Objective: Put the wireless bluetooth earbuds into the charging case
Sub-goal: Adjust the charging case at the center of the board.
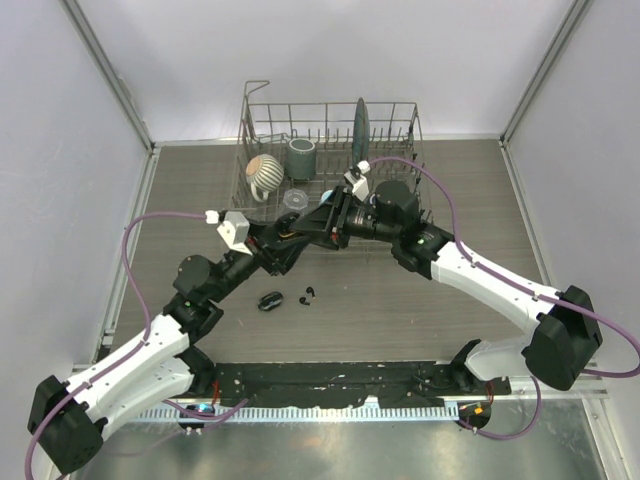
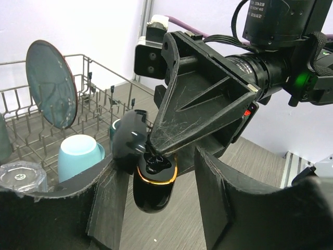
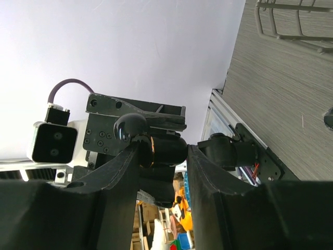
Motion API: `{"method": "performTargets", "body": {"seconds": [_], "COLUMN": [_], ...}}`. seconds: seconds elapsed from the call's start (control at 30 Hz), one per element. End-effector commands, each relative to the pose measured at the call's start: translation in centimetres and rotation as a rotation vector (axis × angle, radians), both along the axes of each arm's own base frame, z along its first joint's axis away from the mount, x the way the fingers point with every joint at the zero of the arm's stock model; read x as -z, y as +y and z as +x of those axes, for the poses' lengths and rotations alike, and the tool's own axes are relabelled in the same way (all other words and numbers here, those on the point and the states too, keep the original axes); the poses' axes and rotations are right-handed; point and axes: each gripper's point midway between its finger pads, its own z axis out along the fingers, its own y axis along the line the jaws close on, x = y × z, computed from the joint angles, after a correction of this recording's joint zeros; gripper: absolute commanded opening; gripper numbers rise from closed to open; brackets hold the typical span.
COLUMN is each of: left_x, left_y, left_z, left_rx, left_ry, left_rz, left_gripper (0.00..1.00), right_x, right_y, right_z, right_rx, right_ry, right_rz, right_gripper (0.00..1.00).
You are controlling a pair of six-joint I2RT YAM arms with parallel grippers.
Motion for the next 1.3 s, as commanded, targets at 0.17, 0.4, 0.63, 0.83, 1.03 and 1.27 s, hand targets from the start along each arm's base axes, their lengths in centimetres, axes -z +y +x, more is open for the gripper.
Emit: {"method": "performTargets", "body": {"seconds": [0.17,0.4,0.63,0.83,1.03,1.27], "left_x": [-2.4,-2.5,-2.2,-2.0,-2.8,-3.2], "left_y": [0.6,1.2,1.0,1.1,1.2,0.7], "left_z": [-0.9,-0.8,-0.7,-0.6,-0.4,-0.2], "left_rx": [0.002,-0.027,-0.022,-0.031,-0.042,-0.03], "left_ry": [-0.061,-0.075,-0.07,-0.073,-0.095,-0.1], "left_rz": [-0.048,-0.056,-0.05,-0.052,-0.071,-0.07], "left_gripper": [0.58,0.48,0.53,0.54,0.54,0.55], "right_x": [-4.2,-4.2,-4.9,-5.3,-4.5,-3.8], "right_y": [-0.6,-0.9,-0.9,-0.9,-0.8,-0.9], "right_z": [-0.2,-0.1,-0.3,-0.5,-0.6,-0.5], "right_rx": [0.026,0.034,0.02,0.007,0.006,0.011], "right_ry": [-0.048,-0.045,-0.037,-0.036,-0.024,-0.018], "right_rz": [0.141,0.145,0.179,0.193,0.164,0.135], "right_gripper": [0.01,0.01,0.01,0.01,0.01,0.01]}}
